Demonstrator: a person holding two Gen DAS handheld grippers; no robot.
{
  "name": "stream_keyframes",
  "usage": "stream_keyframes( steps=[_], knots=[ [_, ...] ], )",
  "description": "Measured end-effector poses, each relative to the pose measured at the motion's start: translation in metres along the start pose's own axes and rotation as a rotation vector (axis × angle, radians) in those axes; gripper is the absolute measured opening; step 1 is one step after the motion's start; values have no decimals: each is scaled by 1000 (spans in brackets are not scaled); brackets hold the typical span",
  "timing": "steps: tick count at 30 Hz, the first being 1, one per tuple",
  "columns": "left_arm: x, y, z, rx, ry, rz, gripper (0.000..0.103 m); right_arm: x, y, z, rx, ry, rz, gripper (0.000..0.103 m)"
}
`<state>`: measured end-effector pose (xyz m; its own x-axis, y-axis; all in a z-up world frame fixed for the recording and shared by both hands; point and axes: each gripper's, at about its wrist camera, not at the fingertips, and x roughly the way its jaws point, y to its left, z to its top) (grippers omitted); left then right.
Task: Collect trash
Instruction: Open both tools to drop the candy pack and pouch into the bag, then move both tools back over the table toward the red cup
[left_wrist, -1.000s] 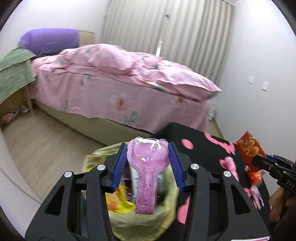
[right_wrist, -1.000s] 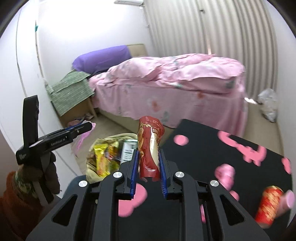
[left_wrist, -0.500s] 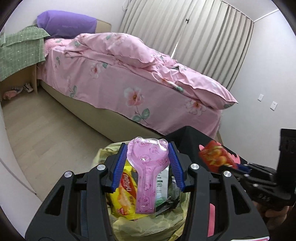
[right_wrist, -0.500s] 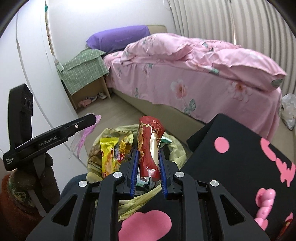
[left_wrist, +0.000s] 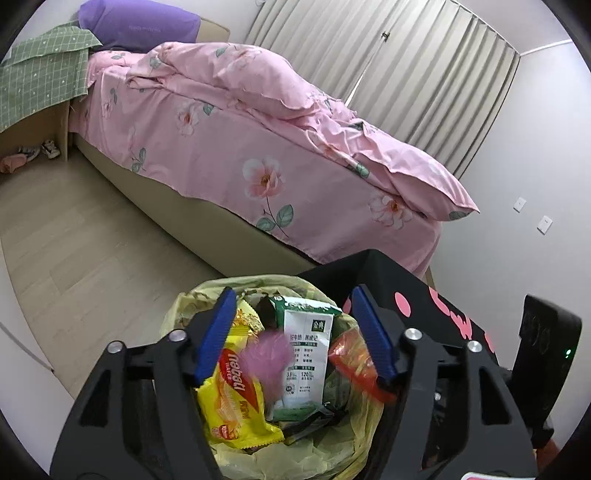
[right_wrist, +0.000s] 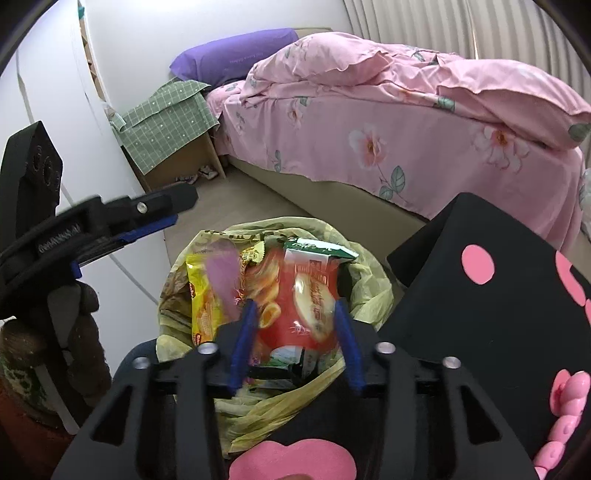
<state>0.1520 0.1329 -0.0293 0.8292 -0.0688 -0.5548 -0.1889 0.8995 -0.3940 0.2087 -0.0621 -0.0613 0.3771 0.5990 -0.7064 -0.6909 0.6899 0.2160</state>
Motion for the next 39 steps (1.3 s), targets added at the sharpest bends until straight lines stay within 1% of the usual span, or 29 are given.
stream_keyframes(
  steps=[4, 8, 11, 14, 15, 16, 18, 19, 21, 23, 24, 28, 29, 31, 32, 34, 37, 39],
  knots=[
    [-9, -4, 1, 14, -11, 39, 66, -5, -1, -4, 0, 8, -18, 42],
    [-21, -16, -2, 45, -12, 50, 66, -31, -9, -12, 19, -19, -40, 43],
    [-30, -31, -7, 71, -12, 35, 66, -61, -21, -22, 43, -52, -79, 44],
    [-36, -55, -15, 102, -5, 1, 66, -102, -36, -41, 64, -107, -150, 45],
    [-36, -61, -16, 112, -2, -8, 66, -118, -43, -49, 74, -126, -183, 46],
    [-36, -71, -20, 127, 4, -19, 66, -130, -48, -56, 81, -137, -209, 49],
    [-35, -93, -30, 160, 21, -49, 66, -161, -63, -77, 97, -158, -266, 50],
    [-34, -101, -34, 171, 30, -62, 66, -170, -68, -85, 102, -163, -282, 50],
    [-30, -123, -46, 205, 58, -95, 66, -199, -81, -109, 119, -179, -338, 50],
    [-25, -149, -63, 255, 90, -134, 66, -225, -92, -135, 142, -197, -409, 57],
    [-22, -162, -73, 284, 110, -156, 66, -237, -99, -149, 155, -204, -441, 57],
    [-11, -204, -108, 354, 191, -223, 66, -269, -134, -198, 238, -160, -519, 58],
    [-8, -217, -117, 380, 221, -249, 66, -275, -142, -207, 267, -153, -521, 58],
    [-6, -238, -132, 434, 243, -265, 66, -277, -154, -218, 315, -134, -513, 58],
    [-6, -244, -137, 453, 241, -263, 66, -277, -162, -224, 343, -127, -525, 58],
    [-8, -256, -145, 487, 233, -246, 66, -277, -169, -229, 374, -165, -539, 58],
    [-9, -265, -153, 503, 234, -219, 66, -267, -185, -222, 443, -227, -506, 58],
    [-12, -269, -157, 522, 240, -216, 66, -251, -196, -210, 472, -228, -490, 58]
  ],
)
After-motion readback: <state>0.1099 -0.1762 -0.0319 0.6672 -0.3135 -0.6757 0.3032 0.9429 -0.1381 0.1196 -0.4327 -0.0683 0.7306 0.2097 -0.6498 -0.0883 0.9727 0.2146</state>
